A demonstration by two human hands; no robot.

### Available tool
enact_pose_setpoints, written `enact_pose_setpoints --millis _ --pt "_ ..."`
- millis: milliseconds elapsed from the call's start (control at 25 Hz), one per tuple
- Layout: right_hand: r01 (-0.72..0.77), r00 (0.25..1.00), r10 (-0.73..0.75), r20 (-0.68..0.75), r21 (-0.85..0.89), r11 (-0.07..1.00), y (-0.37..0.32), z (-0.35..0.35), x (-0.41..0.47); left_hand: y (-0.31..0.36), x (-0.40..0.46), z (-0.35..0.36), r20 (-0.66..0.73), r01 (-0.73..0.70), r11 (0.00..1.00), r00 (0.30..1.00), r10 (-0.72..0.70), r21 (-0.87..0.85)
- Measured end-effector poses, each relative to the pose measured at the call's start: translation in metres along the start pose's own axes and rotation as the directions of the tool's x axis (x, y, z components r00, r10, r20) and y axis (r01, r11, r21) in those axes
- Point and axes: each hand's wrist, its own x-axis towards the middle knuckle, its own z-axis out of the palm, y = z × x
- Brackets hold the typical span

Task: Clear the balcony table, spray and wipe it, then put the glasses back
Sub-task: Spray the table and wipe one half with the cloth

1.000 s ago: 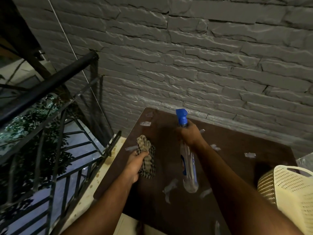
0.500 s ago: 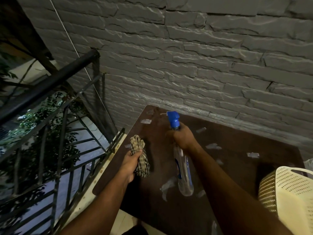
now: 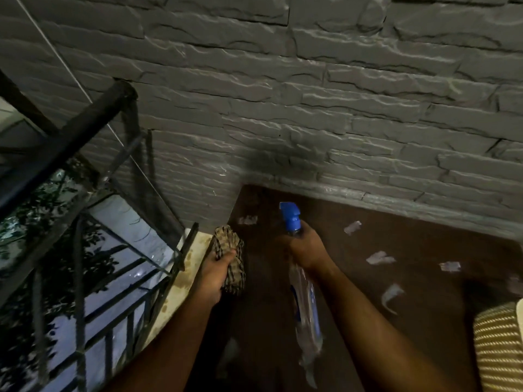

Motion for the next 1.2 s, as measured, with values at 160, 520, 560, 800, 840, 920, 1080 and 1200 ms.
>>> enact_pose_setpoints --millis 160,520,560,800,840,920,1080,1200 --pt "-0.028 0.998 0.029 -0.054 0.010 1.000 -0.012 0.013 0.035 0.067 0.008 0.006 0.016 -0.155 0.986 0.988 0.155 0.061" --pt "-0.079 0.997 0.079 -0.004 0.040 0.996 0.001 0.025 0.079 0.135 0.092 0.038 -0.055 -0.402 0.822 0.886 0.460 0.403" --pt "-0.075 0.997 0.076 -0.011 0.052 0.996 0.004 0.025 0.082 0.137 0.100 0.042 -0.036 -0.420 0.790 0.874 0.485 0.446" --pt "-0.037 0.999 0.042 -0.026 0.162 0.986 0.015 0.023 0.099 0.124 0.136 0.109 0.260 -0.462 0.294 0.807 0.530 0.837" --pt "-0.030 0.999 0.034 -0.021 0.168 0.985 0.016 0.023 0.104 0.108 0.139 0.119 0.339 -0.467 0.168 0.805 0.487 0.868" --pt "-0.022 1.000 0.023 -0.003 0.164 0.986 0.021 0.022 0.113 0.079 0.139 0.127 0.407 -0.472 0.022 0.781 0.473 0.881" --pt "-0.024 1.000 0.026 -0.008 0.138 0.990 0.029 0.023 0.130 0.086 0.160 0.125 0.402 -0.480 -0.001 0.733 0.549 0.877" --pt "-0.031 0.999 0.037 -0.031 0.170 0.985 0.028 0.023 0.141 0.098 0.174 0.131 0.437 -0.497 -0.066 0.683 0.585 0.865"
